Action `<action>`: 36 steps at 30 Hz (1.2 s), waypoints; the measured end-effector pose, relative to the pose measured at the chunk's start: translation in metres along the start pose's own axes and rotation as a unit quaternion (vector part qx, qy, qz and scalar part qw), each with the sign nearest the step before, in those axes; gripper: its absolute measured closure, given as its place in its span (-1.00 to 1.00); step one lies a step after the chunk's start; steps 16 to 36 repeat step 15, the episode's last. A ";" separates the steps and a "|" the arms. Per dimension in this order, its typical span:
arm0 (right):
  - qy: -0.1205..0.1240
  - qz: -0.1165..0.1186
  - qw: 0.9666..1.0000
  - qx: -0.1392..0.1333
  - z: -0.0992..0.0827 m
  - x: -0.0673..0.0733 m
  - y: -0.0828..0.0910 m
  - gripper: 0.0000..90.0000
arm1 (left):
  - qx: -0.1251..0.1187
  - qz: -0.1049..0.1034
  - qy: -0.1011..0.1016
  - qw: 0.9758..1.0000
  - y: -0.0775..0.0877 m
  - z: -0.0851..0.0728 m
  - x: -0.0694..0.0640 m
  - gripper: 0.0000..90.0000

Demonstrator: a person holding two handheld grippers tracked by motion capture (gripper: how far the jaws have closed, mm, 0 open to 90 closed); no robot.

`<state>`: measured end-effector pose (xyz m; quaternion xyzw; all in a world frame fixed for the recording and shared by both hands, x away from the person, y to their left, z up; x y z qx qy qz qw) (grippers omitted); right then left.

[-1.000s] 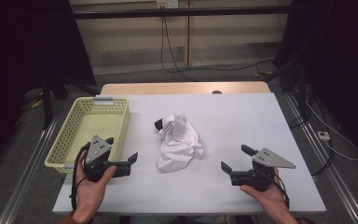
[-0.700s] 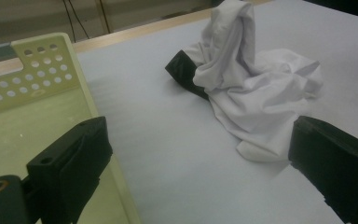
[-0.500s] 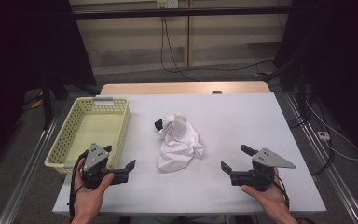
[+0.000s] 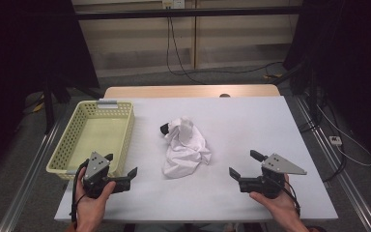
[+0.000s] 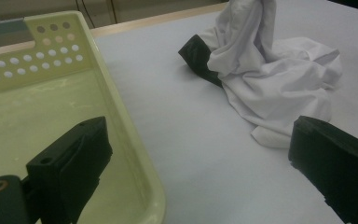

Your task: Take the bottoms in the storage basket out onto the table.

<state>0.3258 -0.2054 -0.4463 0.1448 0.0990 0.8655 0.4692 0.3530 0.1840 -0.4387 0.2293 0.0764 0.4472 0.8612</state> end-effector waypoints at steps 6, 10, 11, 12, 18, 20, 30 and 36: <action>0.001 -0.001 1.000 0.000 0.000 -0.001 0.001 -0.91 | -0.020 0.014 0.024 0.999 0.003 -0.001 0.007 -0.89; 0.000 -0.001 1.000 0.000 0.000 -0.001 0.001 -0.91 | -0.027 0.005 0.042 0.999 0.001 -0.001 0.004 -0.89; 0.000 -0.002 1.000 0.000 0.000 -0.001 0.001 -0.91 | -0.030 0.006 0.031 0.999 0.002 0.001 0.003 -0.89; 0.000 -0.002 1.000 0.000 0.000 -0.001 0.001 -0.91 | -0.030 0.008 0.023 0.999 0.003 0.002 0.003 -0.89; -0.001 -0.003 1.000 0.000 0.000 -0.002 0.001 -0.91 | -0.025 0.005 0.027 0.999 0.001 0.001 0.002 -0.89; -0.001 -0.003 1.000 0.000 0.000 -0.002 0.001 -0.91 | -0.025 0.005 0.027 0.999 0.001 0.001 0.002 -0.89; -0.001 -0.003 1.000 0.000 0.000 -0.002 0.001 -0.91 | -0.025 0.005 0.027 0.999 0.001 0.001 0.002 -0.89; -0.001 -0.003 1.000 0.000 0.000 -0.002 0.001 -0.91 | -0.025 0.005 0.027 0.999 0.001 0.001 0.002 -0.89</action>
Point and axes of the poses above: each handheld gripper's, and its own axes: y roughly backward along the jaws, z roughly out of its top, x roughly to its left, the point moved 7 cm from there along -y, roughly forward along the jaws, and after that the axes turned 5 degrees about -y, right-handed, at the moved point
